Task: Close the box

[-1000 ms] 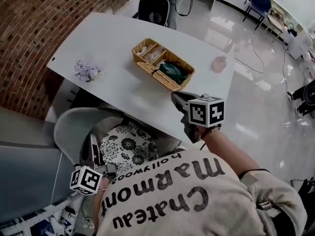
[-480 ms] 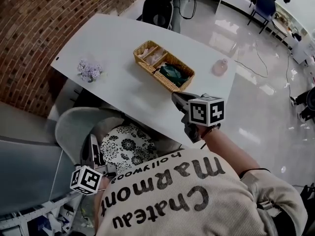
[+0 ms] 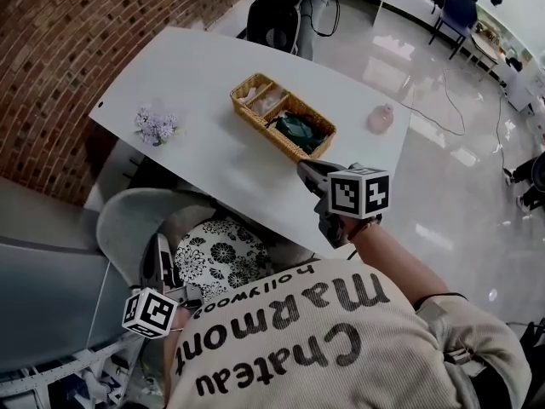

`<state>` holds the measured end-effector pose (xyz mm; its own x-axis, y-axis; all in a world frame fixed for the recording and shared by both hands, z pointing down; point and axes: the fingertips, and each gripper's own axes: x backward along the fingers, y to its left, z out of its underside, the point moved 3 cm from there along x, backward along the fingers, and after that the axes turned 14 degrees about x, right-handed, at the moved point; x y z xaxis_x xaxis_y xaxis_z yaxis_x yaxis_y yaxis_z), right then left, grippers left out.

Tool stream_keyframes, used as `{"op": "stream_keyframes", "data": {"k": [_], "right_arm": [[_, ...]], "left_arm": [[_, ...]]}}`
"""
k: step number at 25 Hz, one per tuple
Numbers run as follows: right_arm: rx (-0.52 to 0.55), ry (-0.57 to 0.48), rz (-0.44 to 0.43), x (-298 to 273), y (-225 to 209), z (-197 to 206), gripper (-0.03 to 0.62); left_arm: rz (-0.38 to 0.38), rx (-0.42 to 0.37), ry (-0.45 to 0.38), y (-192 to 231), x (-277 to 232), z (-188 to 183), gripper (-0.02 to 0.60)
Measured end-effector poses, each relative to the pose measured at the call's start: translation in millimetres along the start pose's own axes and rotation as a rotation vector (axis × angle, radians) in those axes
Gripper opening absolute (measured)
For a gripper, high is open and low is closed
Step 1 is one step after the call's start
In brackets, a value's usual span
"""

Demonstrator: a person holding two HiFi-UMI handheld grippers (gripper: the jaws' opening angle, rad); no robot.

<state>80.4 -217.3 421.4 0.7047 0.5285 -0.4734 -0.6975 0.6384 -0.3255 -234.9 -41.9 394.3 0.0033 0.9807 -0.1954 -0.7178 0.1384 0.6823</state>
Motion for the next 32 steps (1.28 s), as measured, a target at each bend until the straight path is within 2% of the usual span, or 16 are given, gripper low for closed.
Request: {"op": "stream_keyframes", "data": {"k": [32], "right_arm": [[-0.029, -0.042, 0.027, 5.9, -15.5, -7.6, 0.009]], "left_arm": [[-0.012, 0.023, -0.002, -1.2, -0.9, 3.4, 0.002]]}}
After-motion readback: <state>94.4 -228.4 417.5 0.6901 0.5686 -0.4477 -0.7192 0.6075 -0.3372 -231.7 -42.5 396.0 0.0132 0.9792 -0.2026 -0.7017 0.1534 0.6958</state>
